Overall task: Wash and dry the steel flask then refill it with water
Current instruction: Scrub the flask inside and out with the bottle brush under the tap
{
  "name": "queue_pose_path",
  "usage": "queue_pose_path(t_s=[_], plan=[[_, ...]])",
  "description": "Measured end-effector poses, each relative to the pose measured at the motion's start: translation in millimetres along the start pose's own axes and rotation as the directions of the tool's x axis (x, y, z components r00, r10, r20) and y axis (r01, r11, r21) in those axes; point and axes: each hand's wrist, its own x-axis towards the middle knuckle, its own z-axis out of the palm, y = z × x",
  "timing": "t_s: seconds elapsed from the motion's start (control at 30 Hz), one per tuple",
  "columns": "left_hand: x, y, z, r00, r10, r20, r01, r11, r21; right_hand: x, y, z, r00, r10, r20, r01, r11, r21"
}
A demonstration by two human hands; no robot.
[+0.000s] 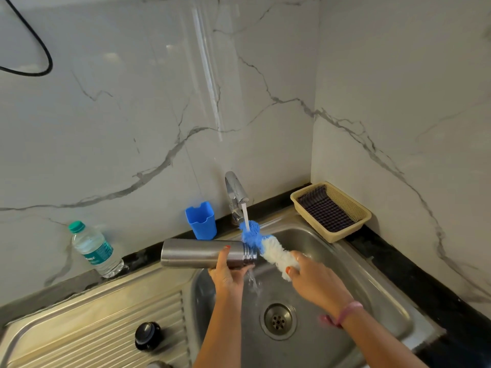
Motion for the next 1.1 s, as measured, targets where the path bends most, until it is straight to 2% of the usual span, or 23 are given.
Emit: queue_pose_path(t_s=[0.13,0.27,0.5,0.7,0.87,1.1], plan=[[-3.9,-5.0,2.8,1.0,0.015,0.017,-0.014,1.0,-0.028,14.5,-10.4,0.2,1.0,0.014,0.017,-0.013,1.0,-0.023],[0.9,-1.1,2.8,1.0,0.011,0.003,-0.01,0.996,-0.086,-8.4,-3.3,3.1,0.999,-0.037,-0.02,0.037,0.999,-0.021],[4.2,0.9,-0.9,0.999,-0.019,0.035,0.019,1.0,0.003,10.3,-10.0,-0.7,1.0,0.011,-0.013,-0.012,1.0,-0.023],[3.9,-1.0,2.7,0.999,-0.029,0.02,0.029,0.999,-0.04,-4.0,-6.4,10.2,0.998,-0.015,-0.054,0.01,0.996,-0.094],[0.2,-4.8,5.9,0.998,-0.04,0.038,0.041,0.999,-0.006,10.8,-5.6,8.7,0.998,0.044,-0.038,-0.045,0.999,-0.007],[2.0,-6.2,4.8,0.999,-0.021,0.04,0.022,0.999,-0.037,-10.7,-0.1,15.9,0.997,0.018,-0.071,-0.016,0.999,0.027]])
